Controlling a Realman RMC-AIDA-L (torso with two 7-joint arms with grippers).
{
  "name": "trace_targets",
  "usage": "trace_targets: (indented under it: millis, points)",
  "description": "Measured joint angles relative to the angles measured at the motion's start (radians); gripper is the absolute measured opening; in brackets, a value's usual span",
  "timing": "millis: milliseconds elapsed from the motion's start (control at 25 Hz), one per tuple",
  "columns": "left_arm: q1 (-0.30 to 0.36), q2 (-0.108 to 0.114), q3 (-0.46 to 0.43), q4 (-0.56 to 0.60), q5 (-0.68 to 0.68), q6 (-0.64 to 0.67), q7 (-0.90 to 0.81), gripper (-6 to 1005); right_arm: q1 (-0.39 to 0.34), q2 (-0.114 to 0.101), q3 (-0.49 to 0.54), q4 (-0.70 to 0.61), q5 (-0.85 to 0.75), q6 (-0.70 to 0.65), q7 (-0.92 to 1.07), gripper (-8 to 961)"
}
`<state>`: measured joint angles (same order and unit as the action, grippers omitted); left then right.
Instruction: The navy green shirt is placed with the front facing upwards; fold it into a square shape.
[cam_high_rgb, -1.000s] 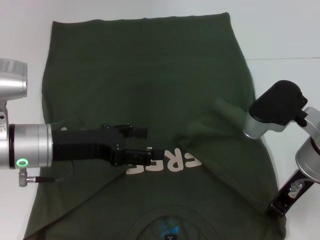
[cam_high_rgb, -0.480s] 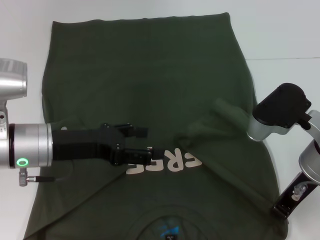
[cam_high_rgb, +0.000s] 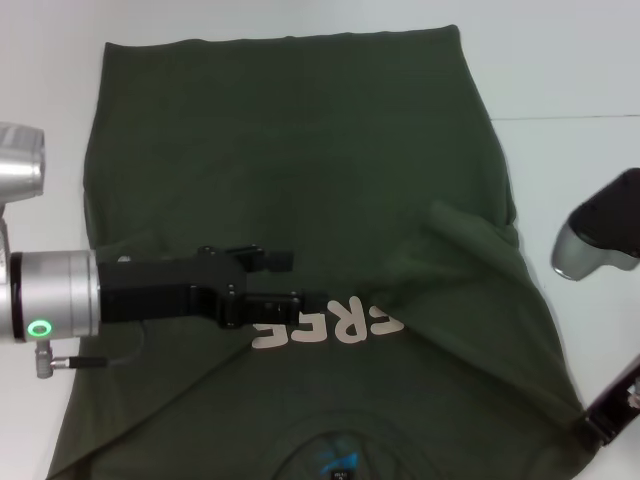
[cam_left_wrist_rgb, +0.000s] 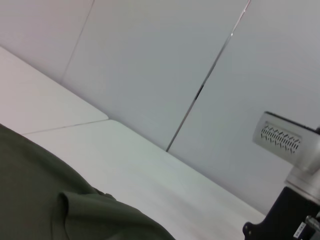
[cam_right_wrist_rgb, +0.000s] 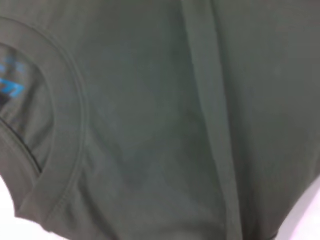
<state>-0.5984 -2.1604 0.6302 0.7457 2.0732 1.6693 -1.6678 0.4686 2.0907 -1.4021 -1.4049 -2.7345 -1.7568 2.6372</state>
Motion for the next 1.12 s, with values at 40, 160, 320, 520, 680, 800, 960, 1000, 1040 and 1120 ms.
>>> trace_targets:
  millis: [40,160,320,520,680,800,960,1000,1040,1120]
  points:
    - [0.007,0.000,-0.002,0.003,-0.009,0.002,-0.001,951,-0.011,0.000,0.012,-0.003,0.001,0.002,-0.005,31]
    - [0.018,0.005,-0.017,0.010,-0.021,0.007,-0.019,951,-0.035,0.001,0.039,-0.013,0.005,0.004,-0.022,31]
    - [0.027,0.023,-0.028,0.034,-0.012,0.011,-0.110,951,-0.048,0.002,0.054,-0.016,0.006,0.005,-0.032,30]
    - [0.061,0.033,-0.033,0.160,0.062,0.024,-0.333,952,-0.044,0.006,0.049,-0.016,0.008,0.003,-0.036,30]
    - [0.091,0.034,-0.042,0.340,0.185,0.062,-0.542,952,-0.035,0.007,0.051,-0.024,0.009,-0.007,-0.036,31]
    - [0.100,0.036,-0.065,0.416,0.257,0.104,-0.628,950,-0.032,0.007,0.054,-0.027,0.010,-0.011,-0.036,31]
    - [0.105,0.059,-0.193,0.460,0.393,0.233,-0.722,949,-0.029,0.006,0.055,-0.028,0.017,-0.007,-0.036,31]
    - [0.106,0.061,-0.207,0.458,0.411,0.249,-0.730,949,-0.029,0.006,0.056,-0.028,0.022,-0.006,-0.036,31]
    - [0.109,0.064,-0.230,0.456,0.445,0.278,-0.744,948,-0.028,0.006,0.056,-0.028,0.026,-0.006,-0.036,31]
    - [0.116,0.065,-0.247,0.456,0.494,0.308,-0.762,947,-0.027,0.005,0.056,-0.028,0.032,-0.005,-0.037,31]
